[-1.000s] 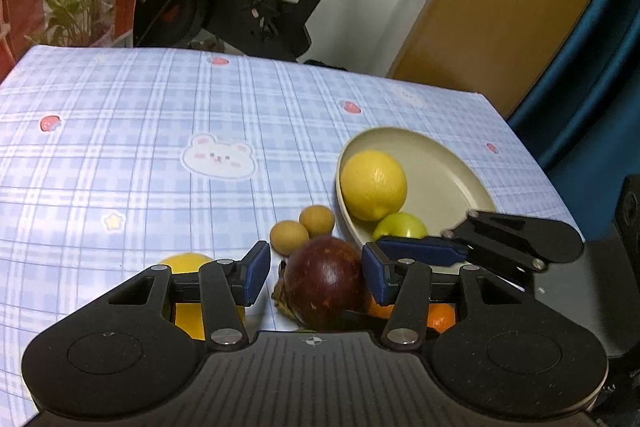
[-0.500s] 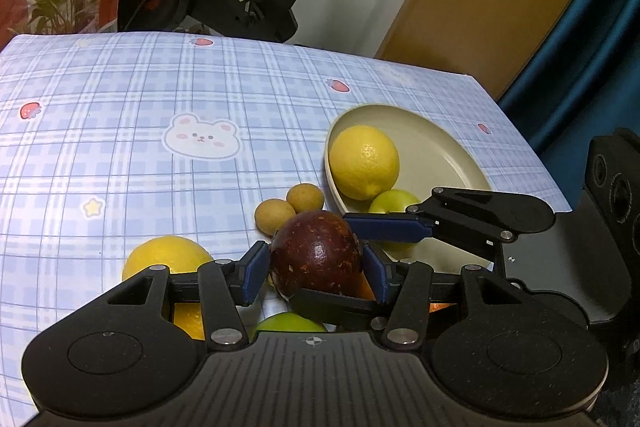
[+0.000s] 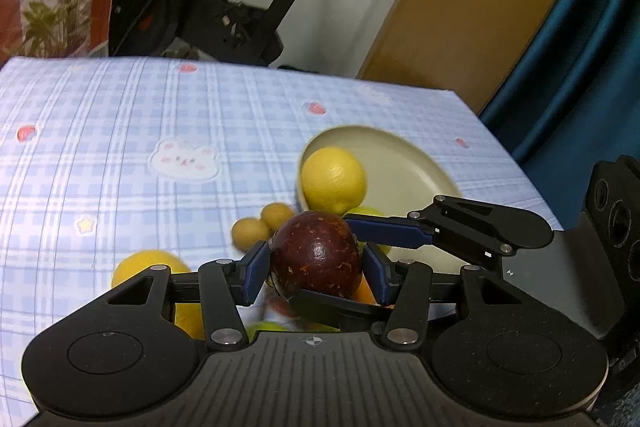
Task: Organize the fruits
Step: 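Carry the dark red plum with the left tool onto the plate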
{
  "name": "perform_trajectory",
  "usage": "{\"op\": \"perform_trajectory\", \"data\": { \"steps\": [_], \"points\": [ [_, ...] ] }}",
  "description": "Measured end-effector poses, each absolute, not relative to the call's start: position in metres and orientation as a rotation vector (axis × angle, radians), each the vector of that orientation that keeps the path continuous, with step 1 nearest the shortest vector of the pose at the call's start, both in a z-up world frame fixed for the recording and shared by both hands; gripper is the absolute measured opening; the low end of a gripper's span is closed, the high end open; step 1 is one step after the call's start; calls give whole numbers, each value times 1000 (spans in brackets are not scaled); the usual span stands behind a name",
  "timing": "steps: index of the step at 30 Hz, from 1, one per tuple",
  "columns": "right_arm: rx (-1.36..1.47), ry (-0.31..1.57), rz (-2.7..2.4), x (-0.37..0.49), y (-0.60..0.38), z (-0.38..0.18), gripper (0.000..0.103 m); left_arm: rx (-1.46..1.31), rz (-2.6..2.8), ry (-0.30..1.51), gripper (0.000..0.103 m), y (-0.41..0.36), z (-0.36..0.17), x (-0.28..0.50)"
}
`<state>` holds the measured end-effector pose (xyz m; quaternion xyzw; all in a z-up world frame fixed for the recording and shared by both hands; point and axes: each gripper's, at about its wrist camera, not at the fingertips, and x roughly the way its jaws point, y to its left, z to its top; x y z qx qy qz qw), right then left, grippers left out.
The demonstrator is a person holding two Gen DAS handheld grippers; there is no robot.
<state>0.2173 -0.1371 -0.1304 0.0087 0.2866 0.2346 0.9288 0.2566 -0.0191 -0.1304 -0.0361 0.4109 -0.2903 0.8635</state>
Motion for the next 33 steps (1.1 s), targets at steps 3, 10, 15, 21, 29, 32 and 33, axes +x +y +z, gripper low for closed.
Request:
{"op": "perform_trajectory", "data": {
  "steps": [3, 10, 15, 21, 29, 32, 33],
  "points": [
    [24, 553, 465, 209, -144, -121, 63, -67, -621, 834, 54, -30, -122, 252],
    [28, 505, 416, 189, -172, -104, 63, -53, -666, 791, 54, -66, -111, 247],
    [44, 487, 369, 180, -196, -98, 63, -20, -695, 782, 54, -98, -108, 248],
    [71, 487, 326, 173, -221, -102, 63, 21, -705, 803, 54, -125, -114, 254],
    [101, 493, 308, 178, -238, -117, 63, 46, -684, 831, 54, -138, -125, 271],
    [111, 498, 311, 185, -242, -124, 63, 56, -668, 835, 54, -140, -128, 278],
    [113, 499, 312, 188, -243, -125, 63, 64, -660, 835, 54, -142, -129, 281]
  ]
}}
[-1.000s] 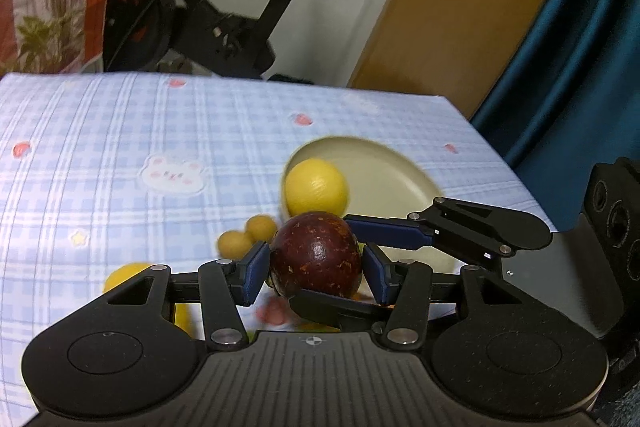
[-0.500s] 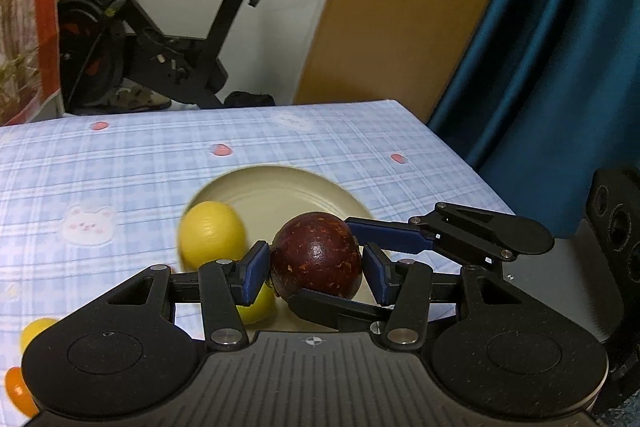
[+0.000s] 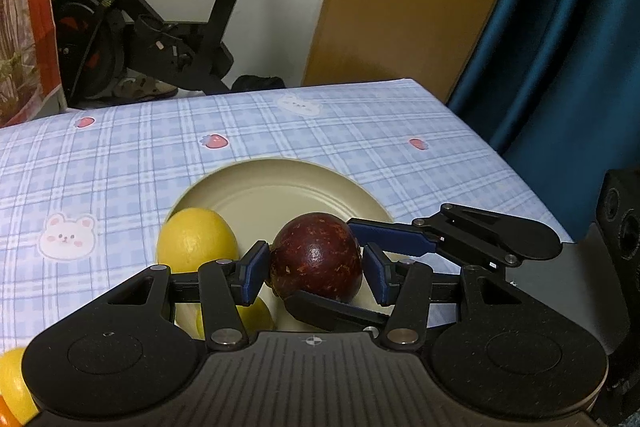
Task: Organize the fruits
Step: 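Carry the dark red plum with the left tool onto the plate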
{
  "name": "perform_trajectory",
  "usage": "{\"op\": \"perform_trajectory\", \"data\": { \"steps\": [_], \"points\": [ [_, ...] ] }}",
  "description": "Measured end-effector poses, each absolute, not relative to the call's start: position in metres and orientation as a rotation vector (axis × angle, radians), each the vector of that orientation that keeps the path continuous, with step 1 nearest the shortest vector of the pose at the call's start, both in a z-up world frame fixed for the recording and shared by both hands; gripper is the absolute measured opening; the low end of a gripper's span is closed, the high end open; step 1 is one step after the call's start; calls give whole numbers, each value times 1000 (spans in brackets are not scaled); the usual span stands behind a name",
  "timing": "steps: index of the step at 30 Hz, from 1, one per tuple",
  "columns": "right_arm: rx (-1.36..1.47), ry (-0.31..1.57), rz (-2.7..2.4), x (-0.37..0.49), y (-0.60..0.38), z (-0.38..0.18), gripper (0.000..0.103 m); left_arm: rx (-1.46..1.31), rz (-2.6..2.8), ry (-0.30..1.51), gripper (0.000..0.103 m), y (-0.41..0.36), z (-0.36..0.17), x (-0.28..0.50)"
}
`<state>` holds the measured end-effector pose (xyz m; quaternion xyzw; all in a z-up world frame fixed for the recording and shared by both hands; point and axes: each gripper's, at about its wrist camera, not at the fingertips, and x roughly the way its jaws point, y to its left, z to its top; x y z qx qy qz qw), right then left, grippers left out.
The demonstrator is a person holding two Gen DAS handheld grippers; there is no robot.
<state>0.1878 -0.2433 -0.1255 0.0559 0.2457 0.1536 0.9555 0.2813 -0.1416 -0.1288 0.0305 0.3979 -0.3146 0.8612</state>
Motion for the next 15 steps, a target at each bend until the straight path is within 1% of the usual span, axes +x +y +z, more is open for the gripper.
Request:
{"op": "perform_trajectory", "data": {
  "steps": [15],
  "points": [
    [141, 500, 313, 230, -256, -147, 63, 148, -581, 828, 54, -158, -134, 303]
  ]
}}
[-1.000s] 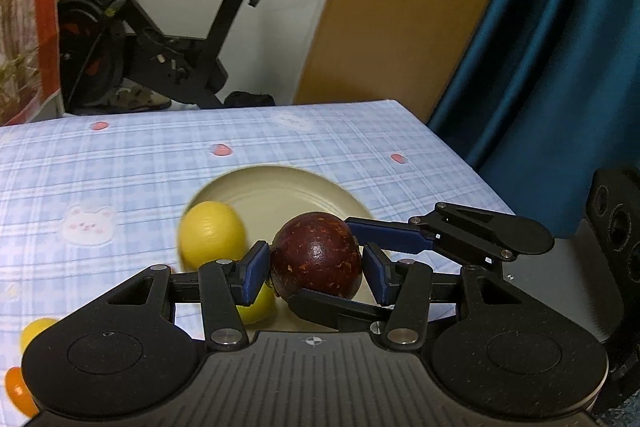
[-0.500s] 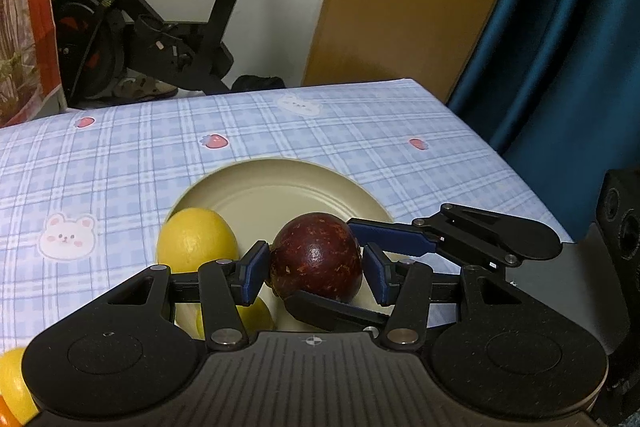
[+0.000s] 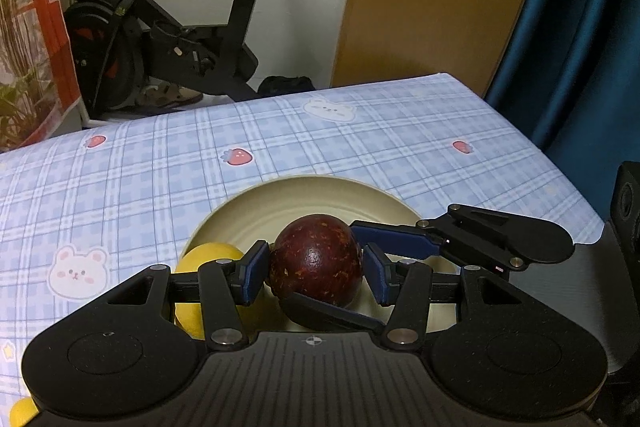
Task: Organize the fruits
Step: 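Carry the dark red plum with the left tool onto the plate, then open the left tool to release the plum and lift away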
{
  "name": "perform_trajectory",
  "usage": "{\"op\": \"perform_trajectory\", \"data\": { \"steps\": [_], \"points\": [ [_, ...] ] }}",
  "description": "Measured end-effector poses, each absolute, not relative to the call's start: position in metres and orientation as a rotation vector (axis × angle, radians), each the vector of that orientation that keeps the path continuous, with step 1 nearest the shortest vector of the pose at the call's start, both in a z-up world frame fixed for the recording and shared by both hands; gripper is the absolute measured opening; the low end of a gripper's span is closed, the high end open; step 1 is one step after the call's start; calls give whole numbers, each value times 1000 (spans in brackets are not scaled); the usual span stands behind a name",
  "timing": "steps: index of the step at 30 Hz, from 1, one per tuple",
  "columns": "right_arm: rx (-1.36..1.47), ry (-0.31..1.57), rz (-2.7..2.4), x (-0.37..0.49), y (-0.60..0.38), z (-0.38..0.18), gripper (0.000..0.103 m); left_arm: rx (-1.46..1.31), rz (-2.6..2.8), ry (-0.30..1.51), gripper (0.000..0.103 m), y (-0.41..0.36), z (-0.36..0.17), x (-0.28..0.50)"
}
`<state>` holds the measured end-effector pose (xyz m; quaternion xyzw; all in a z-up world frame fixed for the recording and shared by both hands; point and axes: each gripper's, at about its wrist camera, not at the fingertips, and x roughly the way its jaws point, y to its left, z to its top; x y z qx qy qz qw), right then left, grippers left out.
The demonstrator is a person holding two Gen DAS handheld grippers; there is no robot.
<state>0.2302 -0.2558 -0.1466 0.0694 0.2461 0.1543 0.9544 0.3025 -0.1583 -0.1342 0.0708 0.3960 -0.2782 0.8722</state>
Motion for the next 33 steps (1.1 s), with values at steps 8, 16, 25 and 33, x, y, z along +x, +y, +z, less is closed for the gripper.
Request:
{"op": "perform_trajectory", "data": {
  "steps": [8, 16, 25, 33],
  "points": [
    [163, 492, 291, 232, -257, -155, 63, 138, -593, 836, 54, -156, -137, 304],
    [134, 468, 235, 223, -252, -156, 77, 51, -632, 836, 55, -141, -132, 301],
    [161, 382, 220, 186, -251, -150, 81, -23, -600, 730, 55, -93, -102, 268],
    [200, 385, 210, 170, -248, -148, 81, -25, -484, 693, 55, -47, -101, 227]
  ]
}}
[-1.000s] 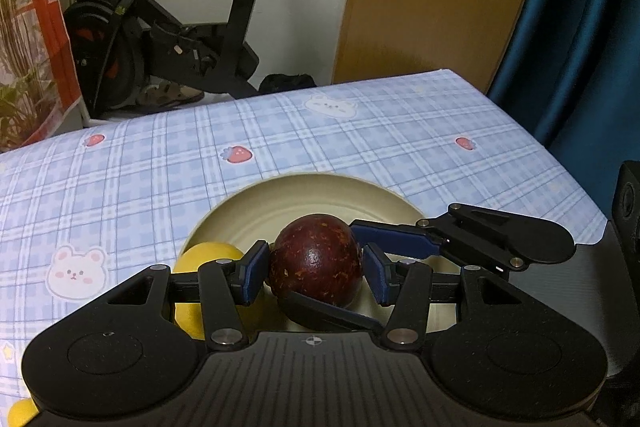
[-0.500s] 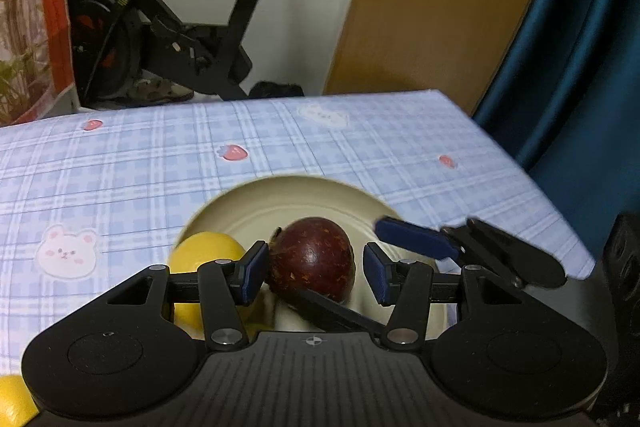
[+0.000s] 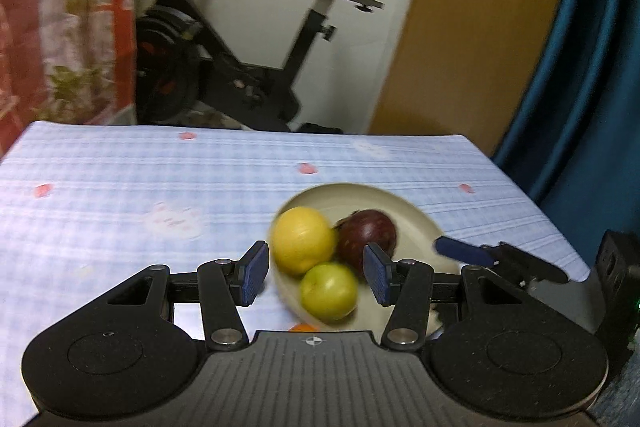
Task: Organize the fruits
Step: 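Open the left tool to release the plum and lift away, then move the left tool down to the large orange and close around it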
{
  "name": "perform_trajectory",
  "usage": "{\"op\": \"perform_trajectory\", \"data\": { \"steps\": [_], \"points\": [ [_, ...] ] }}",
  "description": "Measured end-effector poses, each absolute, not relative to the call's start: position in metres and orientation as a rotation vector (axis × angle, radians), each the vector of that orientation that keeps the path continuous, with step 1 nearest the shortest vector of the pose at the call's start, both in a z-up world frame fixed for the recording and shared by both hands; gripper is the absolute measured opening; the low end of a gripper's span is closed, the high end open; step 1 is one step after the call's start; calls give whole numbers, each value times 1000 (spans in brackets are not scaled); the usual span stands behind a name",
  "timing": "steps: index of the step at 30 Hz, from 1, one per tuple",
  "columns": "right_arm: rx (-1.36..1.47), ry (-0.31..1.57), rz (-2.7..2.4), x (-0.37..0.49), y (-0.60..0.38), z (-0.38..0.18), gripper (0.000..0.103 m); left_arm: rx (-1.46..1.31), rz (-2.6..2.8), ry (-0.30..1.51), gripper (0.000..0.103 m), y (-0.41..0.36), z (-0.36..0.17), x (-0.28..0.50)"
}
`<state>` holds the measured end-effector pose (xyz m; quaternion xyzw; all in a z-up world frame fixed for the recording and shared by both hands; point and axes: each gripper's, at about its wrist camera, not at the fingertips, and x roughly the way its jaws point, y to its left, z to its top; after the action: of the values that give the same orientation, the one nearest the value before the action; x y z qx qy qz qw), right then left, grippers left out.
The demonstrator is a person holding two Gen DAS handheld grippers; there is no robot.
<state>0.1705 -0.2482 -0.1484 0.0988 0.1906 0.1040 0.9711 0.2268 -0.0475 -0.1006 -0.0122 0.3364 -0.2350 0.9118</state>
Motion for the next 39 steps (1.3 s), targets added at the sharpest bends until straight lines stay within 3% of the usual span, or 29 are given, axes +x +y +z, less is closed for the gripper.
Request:
{"op": "perform_trajectory", "data": {
  "steps": [22, 39],
  "points": [
    [188, 437, 258, 125, -202, -136, 80, -72, -396, 675, 55, 21, -108, 169],
    [75, 490, 243, 113, -164, -145, 61, -101, -462, 713, 54, 25, -138, 148]
  ]
}}
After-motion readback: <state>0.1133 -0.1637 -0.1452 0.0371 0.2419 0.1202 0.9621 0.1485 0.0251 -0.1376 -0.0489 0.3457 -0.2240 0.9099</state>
